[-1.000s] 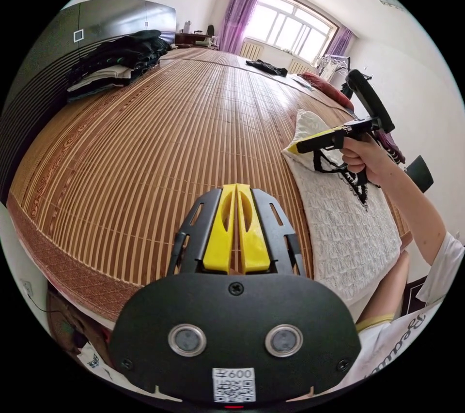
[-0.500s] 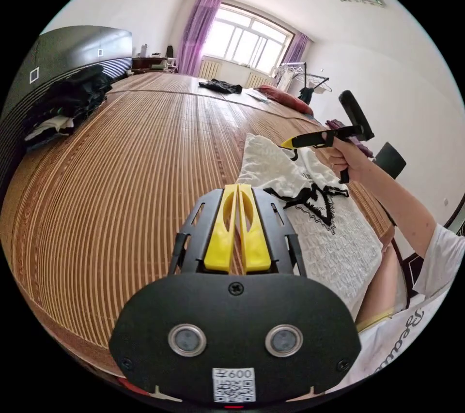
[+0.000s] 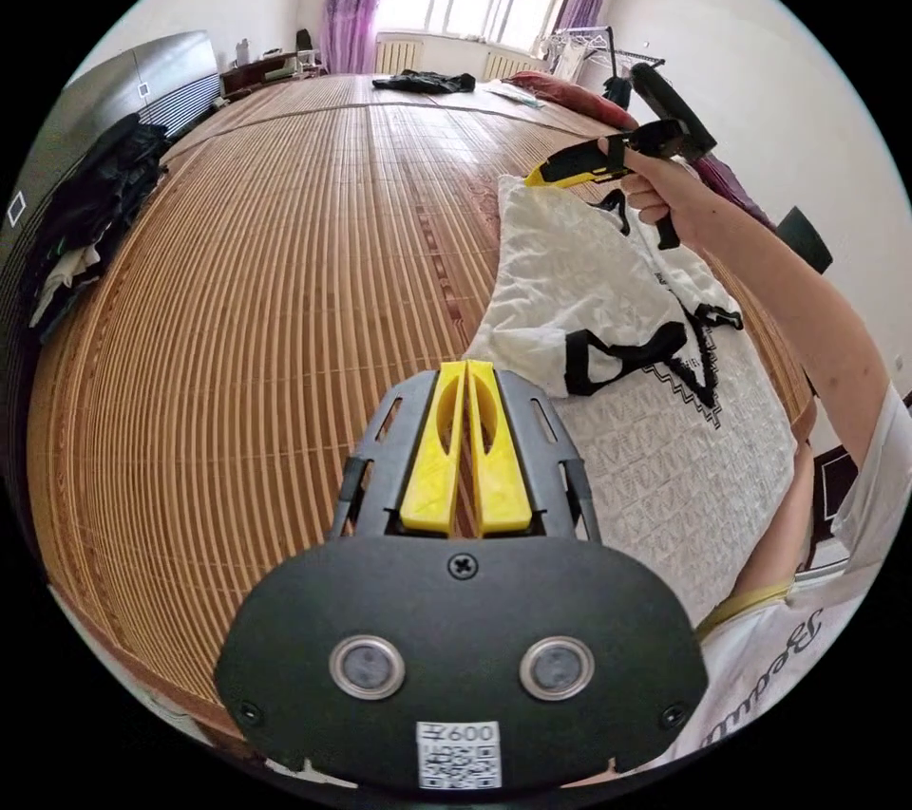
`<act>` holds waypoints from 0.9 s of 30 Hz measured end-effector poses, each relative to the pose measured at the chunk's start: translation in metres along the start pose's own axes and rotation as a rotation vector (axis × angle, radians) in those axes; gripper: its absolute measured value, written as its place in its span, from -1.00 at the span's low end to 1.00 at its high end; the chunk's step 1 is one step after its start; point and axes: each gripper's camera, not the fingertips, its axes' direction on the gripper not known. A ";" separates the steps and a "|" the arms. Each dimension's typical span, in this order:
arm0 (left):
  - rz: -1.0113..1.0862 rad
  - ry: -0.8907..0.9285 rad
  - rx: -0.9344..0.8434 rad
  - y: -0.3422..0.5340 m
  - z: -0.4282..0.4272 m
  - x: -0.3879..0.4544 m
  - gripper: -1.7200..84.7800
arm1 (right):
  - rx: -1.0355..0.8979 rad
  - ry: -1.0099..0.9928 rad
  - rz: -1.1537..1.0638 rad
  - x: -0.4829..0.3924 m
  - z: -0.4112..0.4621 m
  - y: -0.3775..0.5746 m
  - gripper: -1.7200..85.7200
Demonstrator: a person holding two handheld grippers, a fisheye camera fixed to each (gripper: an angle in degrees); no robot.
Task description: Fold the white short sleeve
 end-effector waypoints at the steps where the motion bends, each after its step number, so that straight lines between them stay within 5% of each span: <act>1: 0.010 -0.016 -0.008 0.000 0.003 0.003 -0.94 | 0.009 -0.014 -0.013 -0.007 -0.002 -0.001 -0.96; 14: 0.013 -0.102 0.015 0.002 0.012 -0.005 -0.94 | -0.001 -0.008 -0.111 -0.100 0.040 -0.018 -0.98; 27: -0.036 0.016 0.007 0.003 0.029 -0.046 -0.94 | 0.027 -0.004 -0.044 -0.133 0.049 -0.011 -0.97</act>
